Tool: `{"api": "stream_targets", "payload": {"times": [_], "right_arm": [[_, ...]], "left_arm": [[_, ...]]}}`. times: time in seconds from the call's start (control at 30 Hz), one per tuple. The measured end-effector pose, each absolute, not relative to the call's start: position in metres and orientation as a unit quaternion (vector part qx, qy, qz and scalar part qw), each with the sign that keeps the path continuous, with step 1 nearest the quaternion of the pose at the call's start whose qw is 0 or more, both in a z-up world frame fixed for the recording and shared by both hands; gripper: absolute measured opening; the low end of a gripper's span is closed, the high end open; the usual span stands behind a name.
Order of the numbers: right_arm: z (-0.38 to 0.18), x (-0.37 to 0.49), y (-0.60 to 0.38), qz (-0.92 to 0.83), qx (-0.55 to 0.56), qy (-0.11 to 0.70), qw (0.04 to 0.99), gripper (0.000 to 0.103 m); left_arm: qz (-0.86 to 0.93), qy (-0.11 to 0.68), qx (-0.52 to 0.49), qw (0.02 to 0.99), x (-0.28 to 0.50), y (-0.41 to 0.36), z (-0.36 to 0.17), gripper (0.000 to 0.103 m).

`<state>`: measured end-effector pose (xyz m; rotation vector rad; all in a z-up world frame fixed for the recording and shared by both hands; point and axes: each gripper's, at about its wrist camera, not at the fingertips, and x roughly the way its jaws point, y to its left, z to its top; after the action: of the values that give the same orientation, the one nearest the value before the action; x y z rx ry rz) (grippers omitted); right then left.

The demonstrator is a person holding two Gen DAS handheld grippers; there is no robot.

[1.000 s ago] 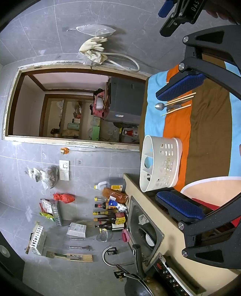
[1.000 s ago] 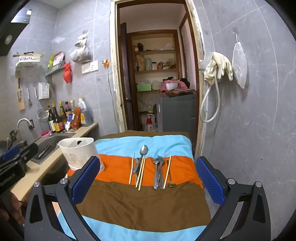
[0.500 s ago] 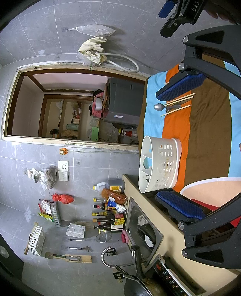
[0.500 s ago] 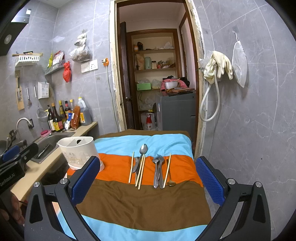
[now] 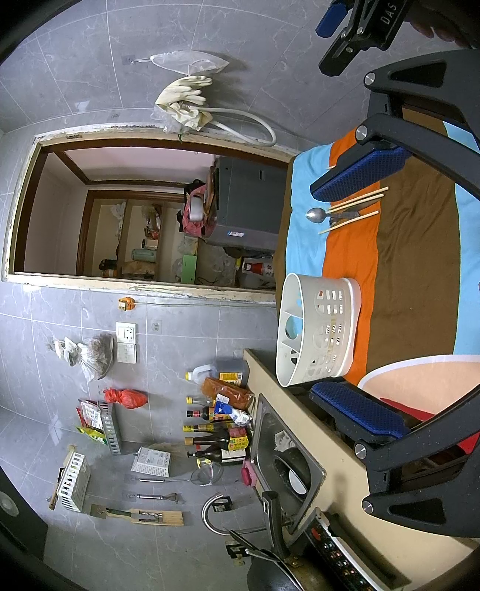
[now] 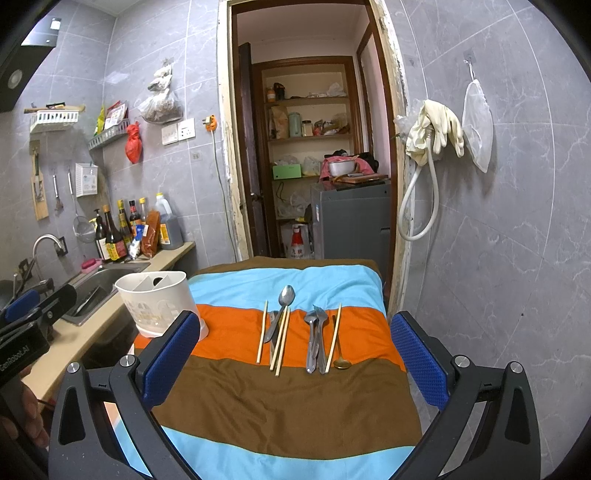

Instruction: Organize utensils

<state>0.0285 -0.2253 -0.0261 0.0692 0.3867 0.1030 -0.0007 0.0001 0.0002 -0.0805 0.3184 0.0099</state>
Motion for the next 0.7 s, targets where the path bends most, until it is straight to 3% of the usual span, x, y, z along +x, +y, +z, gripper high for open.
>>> {"api": "stream_targets", "payload": {"times": [0.7], "right_arm": [[-0.028, 0.029, -0.227, 0.051, 0.036, 0.194, 0.979, 0.103]], "left_arm": [[0.004, 0.161, -0.039, 0.986, 0.007, -0.008, -0.01, 0.096]]}}
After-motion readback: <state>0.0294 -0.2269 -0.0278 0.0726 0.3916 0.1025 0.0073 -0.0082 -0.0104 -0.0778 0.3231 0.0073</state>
